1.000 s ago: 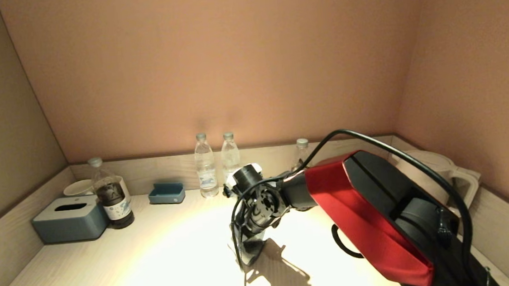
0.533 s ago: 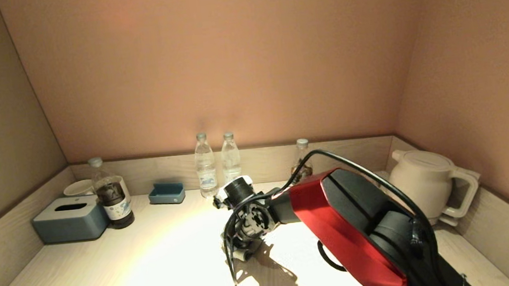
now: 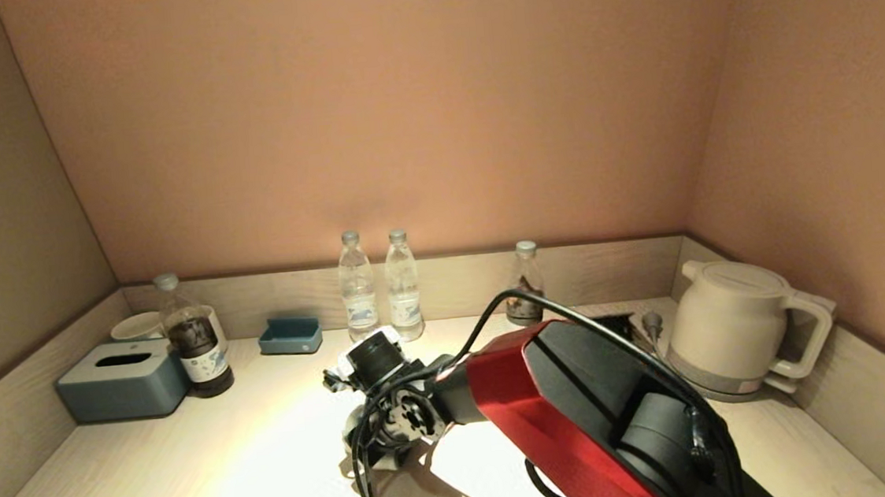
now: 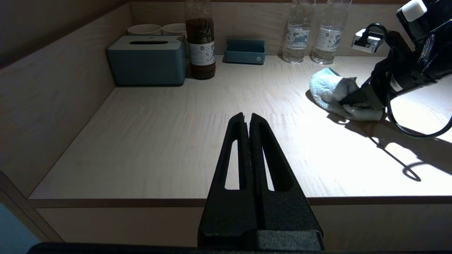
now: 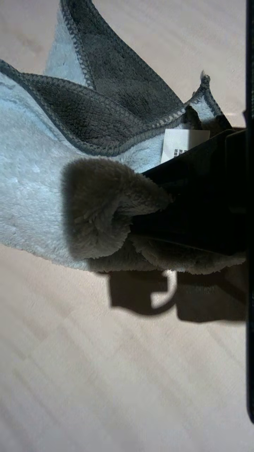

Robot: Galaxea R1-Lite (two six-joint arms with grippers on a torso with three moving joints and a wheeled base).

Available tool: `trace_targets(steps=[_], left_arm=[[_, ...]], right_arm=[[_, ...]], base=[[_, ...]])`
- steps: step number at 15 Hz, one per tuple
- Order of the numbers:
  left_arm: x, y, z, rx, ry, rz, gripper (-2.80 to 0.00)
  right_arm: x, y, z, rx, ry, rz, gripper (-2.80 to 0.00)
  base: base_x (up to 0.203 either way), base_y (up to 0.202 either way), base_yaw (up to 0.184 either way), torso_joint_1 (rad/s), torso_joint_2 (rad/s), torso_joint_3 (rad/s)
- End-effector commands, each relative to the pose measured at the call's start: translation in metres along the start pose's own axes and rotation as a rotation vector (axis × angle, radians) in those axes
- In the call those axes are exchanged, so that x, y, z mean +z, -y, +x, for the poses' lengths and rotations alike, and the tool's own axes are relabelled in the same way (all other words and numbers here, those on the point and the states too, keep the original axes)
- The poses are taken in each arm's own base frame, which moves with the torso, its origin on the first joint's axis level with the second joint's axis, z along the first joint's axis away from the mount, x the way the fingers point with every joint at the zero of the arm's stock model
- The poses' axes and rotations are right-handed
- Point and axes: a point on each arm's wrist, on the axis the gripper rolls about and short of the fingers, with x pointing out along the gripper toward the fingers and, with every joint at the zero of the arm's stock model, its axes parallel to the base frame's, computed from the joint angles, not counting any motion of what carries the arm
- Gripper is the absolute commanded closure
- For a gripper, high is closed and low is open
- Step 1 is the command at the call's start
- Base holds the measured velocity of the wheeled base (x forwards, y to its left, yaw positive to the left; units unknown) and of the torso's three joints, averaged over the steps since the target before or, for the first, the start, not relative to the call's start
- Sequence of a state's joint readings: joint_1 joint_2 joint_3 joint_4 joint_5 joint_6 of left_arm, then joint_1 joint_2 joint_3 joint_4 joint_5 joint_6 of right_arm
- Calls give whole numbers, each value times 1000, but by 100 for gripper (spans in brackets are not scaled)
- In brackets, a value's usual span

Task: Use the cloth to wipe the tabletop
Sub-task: Sweep the stains on the table

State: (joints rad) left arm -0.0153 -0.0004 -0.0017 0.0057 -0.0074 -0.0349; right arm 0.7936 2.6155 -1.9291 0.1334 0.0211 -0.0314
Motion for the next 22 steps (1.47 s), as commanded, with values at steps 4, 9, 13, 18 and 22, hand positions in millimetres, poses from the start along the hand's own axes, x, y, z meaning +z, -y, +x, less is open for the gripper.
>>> trace_targets(steps=[4,9,13,18,22], left_arm=[[0,0,0,0,-1,0,0],[0,0,0,0,-1,0,0],[0,0,0,0,-1,0,0],[0,0,0,0,-1,0,0],[0,0,0,0,-1,0,0]], right_arm=[[9,-51,-4,61,70,-98,0],[3,-103,-27,130,26,-164,0],[-20,-106,-45,139,-68,-171,0],[-58,-61,-66,78,-143,-107,0],[-63,9,-76,-30,-120,19,0]], base=[[0,0,0,0,0,0],[0,0,0,0,0,0],[0,0,0,0,0,0],[0,0,0,0,0,0],[0,0,0,0,0,0]])
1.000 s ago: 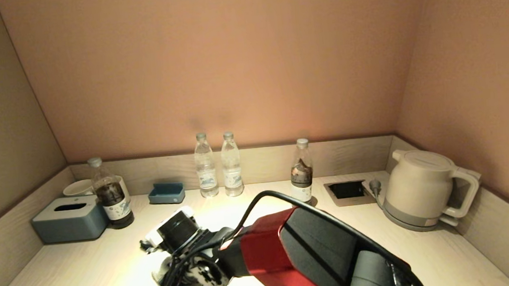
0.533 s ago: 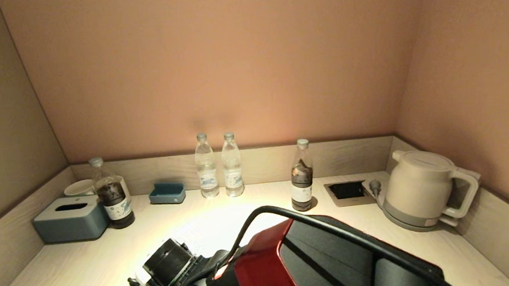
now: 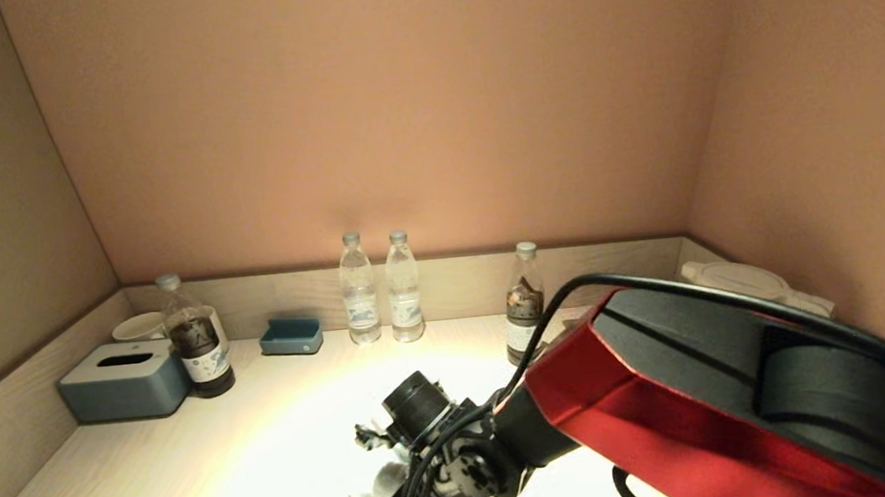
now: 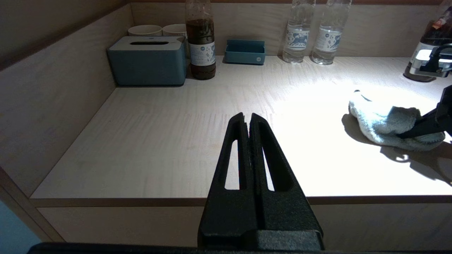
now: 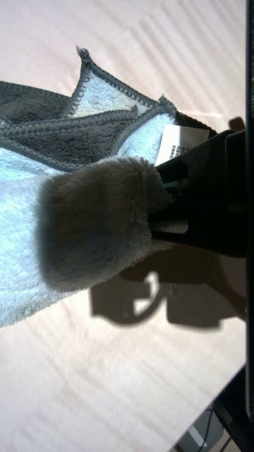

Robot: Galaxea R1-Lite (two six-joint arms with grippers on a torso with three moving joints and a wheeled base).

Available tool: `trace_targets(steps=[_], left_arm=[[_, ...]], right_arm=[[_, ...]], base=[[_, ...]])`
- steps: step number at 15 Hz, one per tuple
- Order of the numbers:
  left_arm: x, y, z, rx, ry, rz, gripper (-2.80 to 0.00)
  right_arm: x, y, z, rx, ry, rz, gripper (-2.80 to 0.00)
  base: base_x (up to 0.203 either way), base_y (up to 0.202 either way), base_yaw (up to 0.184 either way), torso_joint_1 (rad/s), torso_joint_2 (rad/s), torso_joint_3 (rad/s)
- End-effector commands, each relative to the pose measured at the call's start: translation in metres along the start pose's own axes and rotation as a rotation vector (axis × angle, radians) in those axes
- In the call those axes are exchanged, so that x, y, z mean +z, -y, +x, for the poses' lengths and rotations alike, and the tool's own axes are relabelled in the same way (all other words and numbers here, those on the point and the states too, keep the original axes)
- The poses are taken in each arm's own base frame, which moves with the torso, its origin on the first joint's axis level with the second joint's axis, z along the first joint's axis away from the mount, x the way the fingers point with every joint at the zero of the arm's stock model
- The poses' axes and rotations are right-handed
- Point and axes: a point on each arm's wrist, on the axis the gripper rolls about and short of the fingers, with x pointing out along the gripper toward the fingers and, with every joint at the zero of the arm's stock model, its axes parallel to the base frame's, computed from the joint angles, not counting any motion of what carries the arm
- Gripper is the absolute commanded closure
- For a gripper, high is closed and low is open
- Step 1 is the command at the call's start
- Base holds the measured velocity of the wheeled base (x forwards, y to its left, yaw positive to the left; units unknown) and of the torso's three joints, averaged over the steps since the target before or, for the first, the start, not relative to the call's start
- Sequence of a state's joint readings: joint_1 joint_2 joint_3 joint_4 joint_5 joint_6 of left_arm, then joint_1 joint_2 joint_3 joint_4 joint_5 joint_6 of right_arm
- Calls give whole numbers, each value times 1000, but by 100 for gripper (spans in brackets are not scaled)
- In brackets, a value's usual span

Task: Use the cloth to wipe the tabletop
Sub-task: Sweep the stains on the table

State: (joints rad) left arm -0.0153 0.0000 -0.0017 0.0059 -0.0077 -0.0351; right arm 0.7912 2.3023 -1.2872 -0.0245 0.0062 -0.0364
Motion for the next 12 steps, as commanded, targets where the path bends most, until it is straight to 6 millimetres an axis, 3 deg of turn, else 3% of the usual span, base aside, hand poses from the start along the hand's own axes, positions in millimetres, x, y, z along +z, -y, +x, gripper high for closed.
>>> trace_targets(steps=[1,6,10,12], left_arm=[[0,0,0,0,0,0,0],[0,0,0,0,0,0,0],[0,0,0,0,0,0,0],[0,0,0,0,0,0,0]], right_arm=[[3,24,-5,-34,50,45,0],[-6,97,-5,-133,50,179,0],[-13,126,-7,-174,48,229,0],[-26,152,-12,-211,32,288,0]], base=[[0,0,0,0,0,0],[0,0,0,0,0,0],[0,0,0,0,0,0],[0,0,0,0,0,0]])
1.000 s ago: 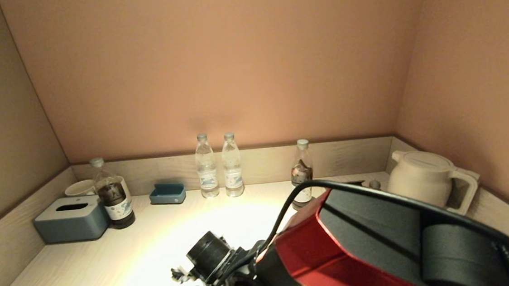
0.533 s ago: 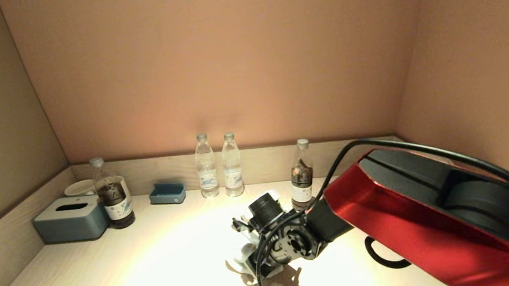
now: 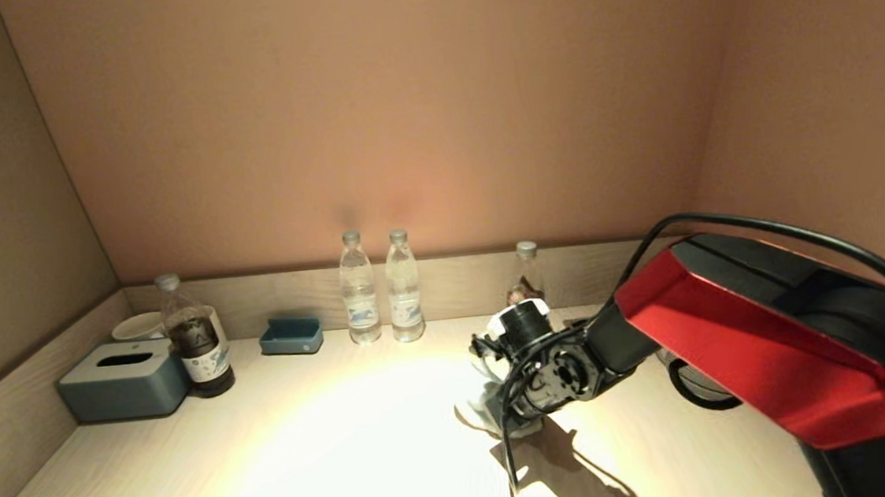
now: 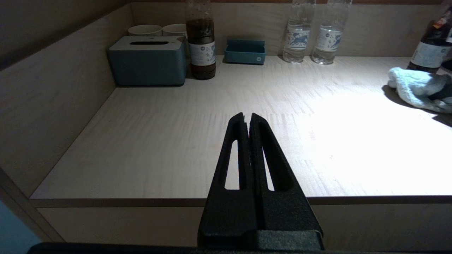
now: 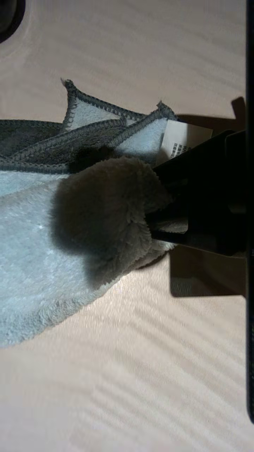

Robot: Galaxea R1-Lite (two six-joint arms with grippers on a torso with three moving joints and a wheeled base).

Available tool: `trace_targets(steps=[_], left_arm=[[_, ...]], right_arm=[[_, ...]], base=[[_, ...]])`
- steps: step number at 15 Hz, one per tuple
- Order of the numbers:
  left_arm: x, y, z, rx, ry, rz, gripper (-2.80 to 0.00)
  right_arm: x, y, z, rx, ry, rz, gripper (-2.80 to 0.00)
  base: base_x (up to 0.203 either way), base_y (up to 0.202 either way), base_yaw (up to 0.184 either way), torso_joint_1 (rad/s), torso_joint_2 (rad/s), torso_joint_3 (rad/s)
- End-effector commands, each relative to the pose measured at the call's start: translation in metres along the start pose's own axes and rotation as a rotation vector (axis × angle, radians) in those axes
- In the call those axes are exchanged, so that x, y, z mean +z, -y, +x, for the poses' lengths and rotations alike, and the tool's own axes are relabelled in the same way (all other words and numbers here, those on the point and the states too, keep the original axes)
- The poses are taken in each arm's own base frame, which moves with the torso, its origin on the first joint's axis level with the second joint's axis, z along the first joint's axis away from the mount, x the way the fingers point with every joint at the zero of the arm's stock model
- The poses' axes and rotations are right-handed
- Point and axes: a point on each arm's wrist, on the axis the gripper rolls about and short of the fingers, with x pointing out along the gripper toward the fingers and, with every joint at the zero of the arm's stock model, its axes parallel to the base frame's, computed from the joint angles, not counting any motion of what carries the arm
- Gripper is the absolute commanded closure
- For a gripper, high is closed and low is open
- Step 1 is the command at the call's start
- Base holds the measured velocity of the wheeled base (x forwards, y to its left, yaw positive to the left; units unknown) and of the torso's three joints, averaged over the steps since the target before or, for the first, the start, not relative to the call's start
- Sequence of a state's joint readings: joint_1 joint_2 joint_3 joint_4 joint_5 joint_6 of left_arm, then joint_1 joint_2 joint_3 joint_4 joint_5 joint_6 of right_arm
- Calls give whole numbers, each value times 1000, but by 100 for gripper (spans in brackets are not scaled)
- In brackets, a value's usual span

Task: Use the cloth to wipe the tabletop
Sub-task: Sweep the stains on the table

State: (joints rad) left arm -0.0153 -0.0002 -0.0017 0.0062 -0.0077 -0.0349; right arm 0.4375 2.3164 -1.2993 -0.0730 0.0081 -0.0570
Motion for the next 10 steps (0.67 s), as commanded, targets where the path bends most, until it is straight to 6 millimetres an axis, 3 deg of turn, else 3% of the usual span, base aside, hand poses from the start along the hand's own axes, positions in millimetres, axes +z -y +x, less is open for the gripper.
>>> trace_targets(steps=[1,4,6,10], left_arm=[[0,0,0,0,0,0,0],[0,0,0,0,0,0,0],[0,0,0,0,0,0,0],[0,0,0,0,0,0,0]], right_arm=[[-8,18,0,-24,-22,36,0],[-17,37,0,-50,-49,76,0],[-23,55,-11,-75,-51,117,0],[-38,55,-42,-75,-61,126,0]], base=[[0,0,0,0,0,0],[0,0,0,0,0,0],[0,0,0,0,0,0],[0,0,0,0,0,0]])
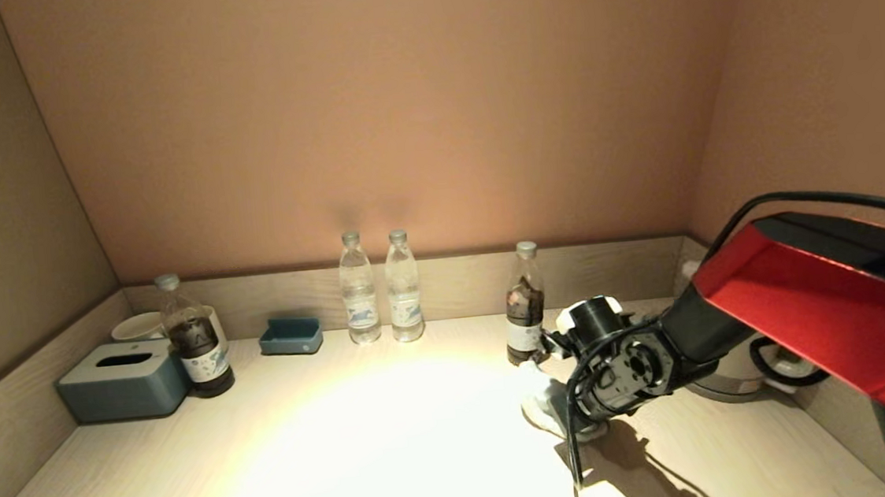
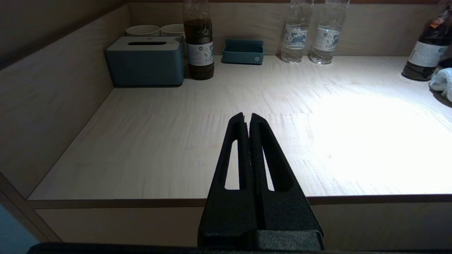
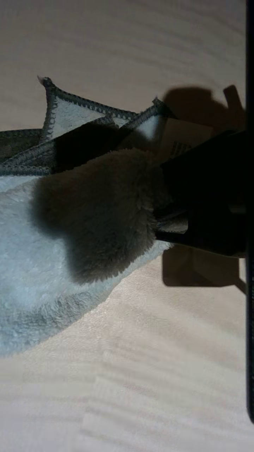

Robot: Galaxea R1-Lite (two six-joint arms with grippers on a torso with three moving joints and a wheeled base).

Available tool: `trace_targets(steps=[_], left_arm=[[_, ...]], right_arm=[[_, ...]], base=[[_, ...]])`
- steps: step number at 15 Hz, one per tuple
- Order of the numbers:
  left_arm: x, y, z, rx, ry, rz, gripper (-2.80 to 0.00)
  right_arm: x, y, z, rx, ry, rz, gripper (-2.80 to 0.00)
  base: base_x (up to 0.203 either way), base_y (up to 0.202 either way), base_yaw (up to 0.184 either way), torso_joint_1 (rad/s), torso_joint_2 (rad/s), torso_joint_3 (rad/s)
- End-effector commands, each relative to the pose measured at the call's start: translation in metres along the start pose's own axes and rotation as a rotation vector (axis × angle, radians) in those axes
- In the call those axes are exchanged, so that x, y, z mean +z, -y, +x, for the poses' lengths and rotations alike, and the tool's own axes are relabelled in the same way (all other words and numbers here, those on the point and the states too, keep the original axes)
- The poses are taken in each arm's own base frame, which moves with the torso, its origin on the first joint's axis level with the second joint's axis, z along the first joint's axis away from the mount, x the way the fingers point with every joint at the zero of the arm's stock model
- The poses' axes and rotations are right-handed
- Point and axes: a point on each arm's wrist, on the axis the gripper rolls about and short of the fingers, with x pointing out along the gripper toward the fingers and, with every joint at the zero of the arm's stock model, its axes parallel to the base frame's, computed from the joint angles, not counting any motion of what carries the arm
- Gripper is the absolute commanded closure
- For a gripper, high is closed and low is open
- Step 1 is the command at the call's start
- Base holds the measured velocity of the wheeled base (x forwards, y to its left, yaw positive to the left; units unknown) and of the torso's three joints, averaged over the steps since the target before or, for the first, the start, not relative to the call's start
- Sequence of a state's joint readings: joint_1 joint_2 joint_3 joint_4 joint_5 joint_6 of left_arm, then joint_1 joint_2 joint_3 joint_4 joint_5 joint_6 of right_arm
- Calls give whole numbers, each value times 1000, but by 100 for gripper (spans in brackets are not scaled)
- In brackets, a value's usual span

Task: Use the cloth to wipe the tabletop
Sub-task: Sweep the stains on the table

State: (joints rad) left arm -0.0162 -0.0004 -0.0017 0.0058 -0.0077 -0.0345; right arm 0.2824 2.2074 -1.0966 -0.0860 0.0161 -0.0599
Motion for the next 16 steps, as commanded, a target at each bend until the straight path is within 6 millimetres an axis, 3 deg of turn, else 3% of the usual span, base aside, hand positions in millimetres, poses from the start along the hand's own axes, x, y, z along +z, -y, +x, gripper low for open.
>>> trace_targets(steps=[1,4,7,10,12,16], left_arm=[[0,0,0,1,-1,-1,0],[0,0,0,1,-1,-1,0],[0,0,0,1,-1,-1,0],[0,0,0,1,-1,-1,0],[0,0,0,1,-1,-1,0],[0,0,0,1,-1,-1,0]], right_arm=[[-1,0,-16,1,26,-4,0],[-35,-15,-31,27,-18,-51,0],[-51,-47,-42,80,13,-140,0],[-55,-84,-52,145,52,-235,0],[-52,-121,-54,208,84,-324,0],[-42,-179,-44,276,139,-439,0]], base=[[0,0,0,0,0,0],[0,0,0,0,0,0],[0,0,0,0,0,0],[0,0,0,0,0,0],[0,0,0,0,0,0],[0,0,0,0,0,0]])
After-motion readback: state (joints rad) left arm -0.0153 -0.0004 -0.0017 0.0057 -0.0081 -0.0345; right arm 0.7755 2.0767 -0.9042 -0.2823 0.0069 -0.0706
